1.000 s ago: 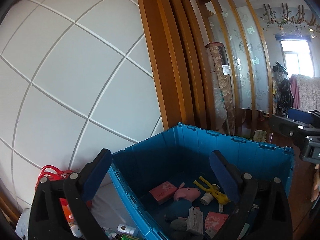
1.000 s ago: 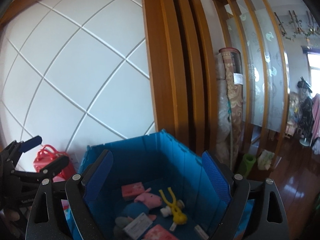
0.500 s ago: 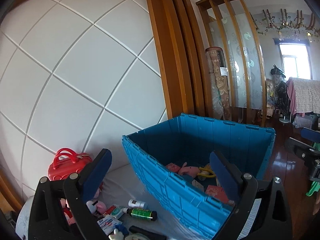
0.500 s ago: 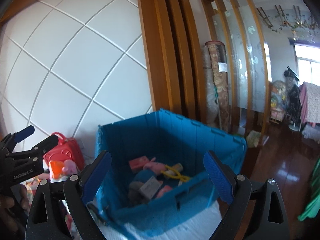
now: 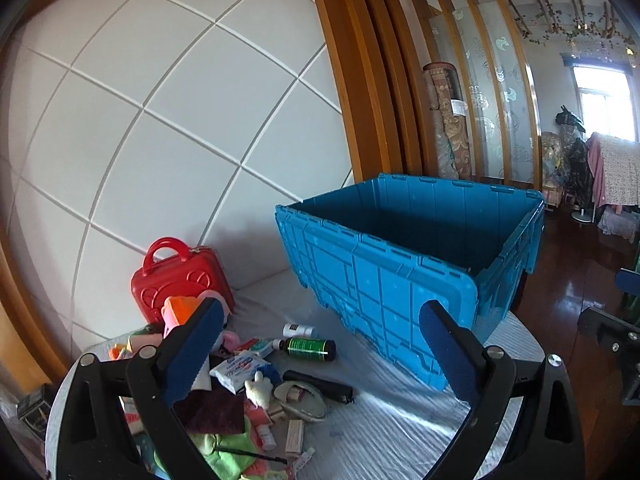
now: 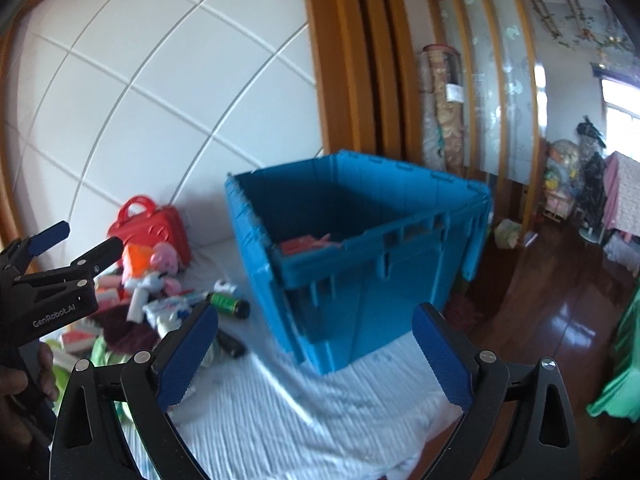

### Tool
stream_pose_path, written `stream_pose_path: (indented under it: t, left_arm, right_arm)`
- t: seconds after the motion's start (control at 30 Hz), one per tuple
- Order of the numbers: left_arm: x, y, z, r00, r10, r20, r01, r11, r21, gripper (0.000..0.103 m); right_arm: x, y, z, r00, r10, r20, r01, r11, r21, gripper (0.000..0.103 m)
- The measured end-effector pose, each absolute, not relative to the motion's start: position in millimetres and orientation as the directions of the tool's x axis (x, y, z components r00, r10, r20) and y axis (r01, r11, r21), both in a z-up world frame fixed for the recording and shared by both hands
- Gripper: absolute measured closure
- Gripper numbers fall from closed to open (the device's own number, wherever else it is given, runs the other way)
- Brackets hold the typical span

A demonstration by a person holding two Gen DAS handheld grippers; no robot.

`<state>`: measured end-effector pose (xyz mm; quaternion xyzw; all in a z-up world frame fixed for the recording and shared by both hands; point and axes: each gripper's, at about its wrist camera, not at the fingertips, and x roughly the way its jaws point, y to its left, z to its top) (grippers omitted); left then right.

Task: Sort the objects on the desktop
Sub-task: 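Move both open tools back from the crate over the pile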

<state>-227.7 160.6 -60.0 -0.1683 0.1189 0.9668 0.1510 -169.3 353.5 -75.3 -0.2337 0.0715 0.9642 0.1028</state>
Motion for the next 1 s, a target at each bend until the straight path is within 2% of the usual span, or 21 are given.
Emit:
stream_pose_path:
  t: [0.27,0.67,1.0]
  left_arm:
    - [-206.8,168.3,-105.7,-0.875,0.145,-0.461,-0.247,-0.954,0.169,0.003]
    - [-165.9,213.2,-128.4,-0.874,0.113,-0.473,-0.235,-0.95,0.207,0.003]
    - [-152.7,206.4,-148.0,-0.862,0.051,-0.504,-0.192,-0.954,0.232,0.003]
  right_arm:
    - [-162.0,354.1,-108.2,-0.833,0.082,-0.548,-0.139,-0.988,0.063,0.004]
    - [-137.3,388.4,-130.4,-0.825,0.06,-0.561,-0.107,-0.993,0.053,0.003]
    - [-141.3,384.7,-141.3,-0.813,-0.015,-0.582,-0.037,-0.996,0.078,0.003]
